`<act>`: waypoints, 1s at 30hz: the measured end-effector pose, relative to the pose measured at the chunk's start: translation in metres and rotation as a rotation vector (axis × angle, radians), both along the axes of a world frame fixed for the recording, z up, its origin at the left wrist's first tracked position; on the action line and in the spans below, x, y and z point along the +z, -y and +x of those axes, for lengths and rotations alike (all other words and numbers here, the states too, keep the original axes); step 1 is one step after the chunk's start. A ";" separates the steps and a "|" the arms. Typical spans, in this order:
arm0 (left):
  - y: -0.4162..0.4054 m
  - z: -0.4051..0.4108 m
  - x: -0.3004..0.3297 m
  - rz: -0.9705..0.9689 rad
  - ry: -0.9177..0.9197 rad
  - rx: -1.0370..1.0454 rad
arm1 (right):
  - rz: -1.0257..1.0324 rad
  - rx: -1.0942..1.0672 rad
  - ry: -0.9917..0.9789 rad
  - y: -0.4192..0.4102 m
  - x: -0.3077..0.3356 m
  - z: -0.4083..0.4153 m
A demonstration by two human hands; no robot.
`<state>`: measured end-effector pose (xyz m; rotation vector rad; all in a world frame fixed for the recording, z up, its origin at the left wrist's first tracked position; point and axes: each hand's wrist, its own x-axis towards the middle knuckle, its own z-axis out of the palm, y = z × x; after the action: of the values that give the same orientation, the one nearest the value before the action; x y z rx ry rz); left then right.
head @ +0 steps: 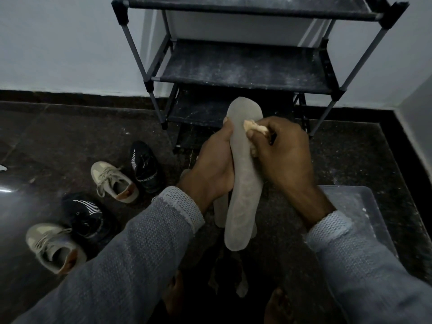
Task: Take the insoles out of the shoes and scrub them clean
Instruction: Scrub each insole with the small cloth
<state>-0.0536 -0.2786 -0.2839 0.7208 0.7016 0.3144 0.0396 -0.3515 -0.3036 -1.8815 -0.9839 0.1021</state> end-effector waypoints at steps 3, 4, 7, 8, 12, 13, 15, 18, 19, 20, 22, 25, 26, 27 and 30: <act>-0.002 0.000 0.001 -0.002 -0.008 0.014 | -0.018 -0.073 -0.001 0.004 -0.003 0.010; -0.004 0.000 0.001 -0.003 -0.011 0.021 | -0.001 -0.042 -0.009 0.004 -0.001 0.006; -0.008 -0.001 0.001 -0.004 -0.014 0.052 | 0.001 0.167 -0.009 0.002 0.007 -0.019; -0.010 -0.002 0.000 0.003 -0.023 0.062 | -0.002 0.227 -0.015 0.002 0.009 -0.026; -0.010 -0.005 0.003 -0.015 -0.015 0.043 | -0.004 0.168 0.059 0.002 0.007 -0.015; -0.010 -0.005 0.002 -0.021 -0.009 0.043 | -0.008 0.115 0.070 0.004 0.004 -0.008; -0.011 -0.004 0.001 -0.031 -0.005 0.054 | -0.014 0.040 0.070 0.006 -0.001 0.001; -0.014 -0.004 0.003 -0.048 0.003 0.060 | 0.013 0.117 0.007 0.006 0.000 -0.006; -0.015 -0.004 0.003 -0.049 0.014 0.063 | 0.008 0.188 -0.007 0.005 0.002 -0.013; -0.016 -0.004 0.002 -0.049 0.020 0.071 | -0.005 0.259 0.002 0.004 0.004 -0.018; -0.017 -0.005 0.002 -0.059 0.012 0.088 | -0.025 0.337 0.039 0.004 0.006 -0.023; -0.016 -0.005 0.001 -0.083 0.016 0.044 | -0.011 0.172 0.057 0.005 0.001 -0.010; -0.015 -0.005 0.001 -0.085 0.011 0.046 | -0.003 0.103 0.057 0.005 -0.002 -0.004; -0.015 -0.004 0.001 -0.085 0.004 0.055 | 0.003 0.063 0.047 0.006 -0.005 0.000; -0.016 -0.003 0.003 -0.089 0.005 0.056 | -0.001 0.159 -0.031 0.006 -0.002 -0.007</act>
<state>-0.0562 -0.2626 -0.2811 0.6163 0.7278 0.3339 0.0322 -0.3576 -0.3060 -1.7951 -1.1106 0.2252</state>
